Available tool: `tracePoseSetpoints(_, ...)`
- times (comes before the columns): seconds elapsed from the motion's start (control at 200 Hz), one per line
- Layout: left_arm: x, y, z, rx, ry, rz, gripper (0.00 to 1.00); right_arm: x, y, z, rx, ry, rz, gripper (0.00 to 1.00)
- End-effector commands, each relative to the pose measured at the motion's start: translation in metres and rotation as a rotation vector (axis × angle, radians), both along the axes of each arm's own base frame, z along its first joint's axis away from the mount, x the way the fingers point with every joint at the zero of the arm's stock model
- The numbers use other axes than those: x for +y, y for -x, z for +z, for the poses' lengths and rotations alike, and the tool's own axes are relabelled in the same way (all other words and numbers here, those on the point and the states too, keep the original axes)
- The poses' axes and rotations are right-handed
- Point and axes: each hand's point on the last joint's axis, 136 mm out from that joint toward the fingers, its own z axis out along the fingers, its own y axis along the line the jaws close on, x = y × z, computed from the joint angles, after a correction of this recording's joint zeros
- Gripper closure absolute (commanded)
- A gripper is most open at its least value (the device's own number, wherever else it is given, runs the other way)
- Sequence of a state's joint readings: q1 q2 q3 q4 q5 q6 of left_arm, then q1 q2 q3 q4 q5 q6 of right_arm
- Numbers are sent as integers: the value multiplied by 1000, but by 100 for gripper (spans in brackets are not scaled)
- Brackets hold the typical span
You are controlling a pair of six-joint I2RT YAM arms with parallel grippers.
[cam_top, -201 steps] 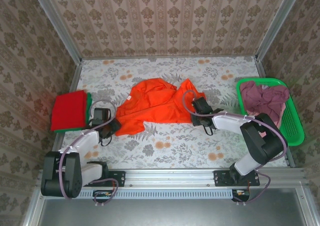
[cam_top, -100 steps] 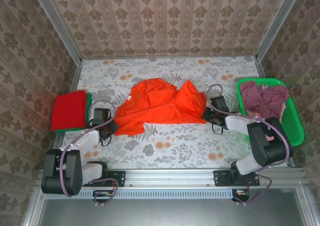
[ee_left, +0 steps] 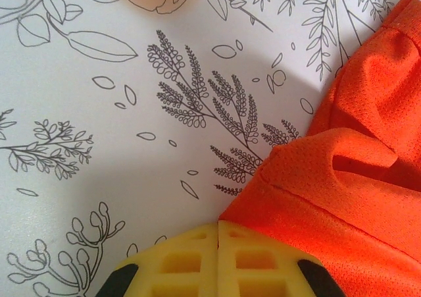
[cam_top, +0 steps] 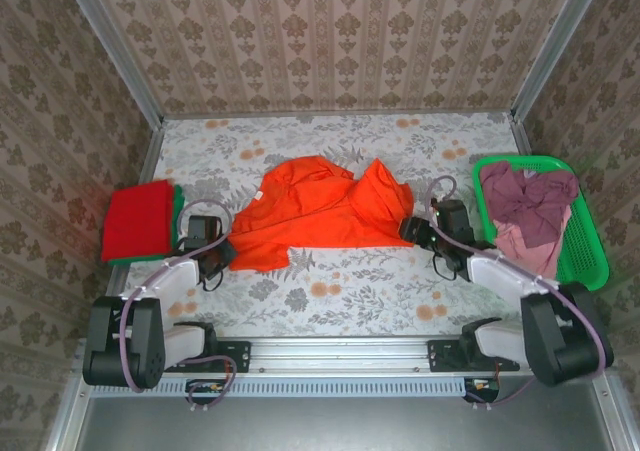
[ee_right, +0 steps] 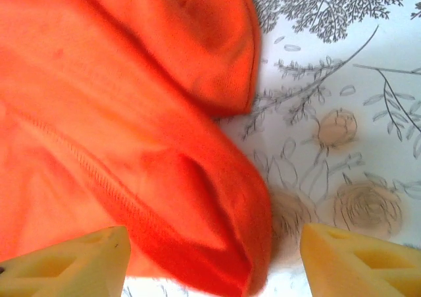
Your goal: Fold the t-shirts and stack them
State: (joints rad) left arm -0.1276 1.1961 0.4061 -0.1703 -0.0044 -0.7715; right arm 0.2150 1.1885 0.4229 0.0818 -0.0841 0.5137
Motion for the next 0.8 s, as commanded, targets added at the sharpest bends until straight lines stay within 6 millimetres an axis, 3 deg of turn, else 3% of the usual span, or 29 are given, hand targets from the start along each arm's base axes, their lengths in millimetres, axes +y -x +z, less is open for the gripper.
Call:
tracePoseSetpoints(0.0,-15,8,-14,47,58,-54,100,-10,27,-22,49,116,33,32)
tracePoseSetpoints(0.09,-16,7,-14,49,58,-61,100,-12,32,-29,62,136,15,40)
tracePoseSetpoints(0.23,-18,5,-15,51,60,-72,100,-12,24,-31,59,146,7,52)
tracePoseSetpoints(0.68,-22,8,-18,60,88,-77,100,2,-4,-32,68,140,48,72)
tracePoseSetpoints(0.795,-22,8,-17,59,92,-74,100,3,-5,-31,69,133,48,93)
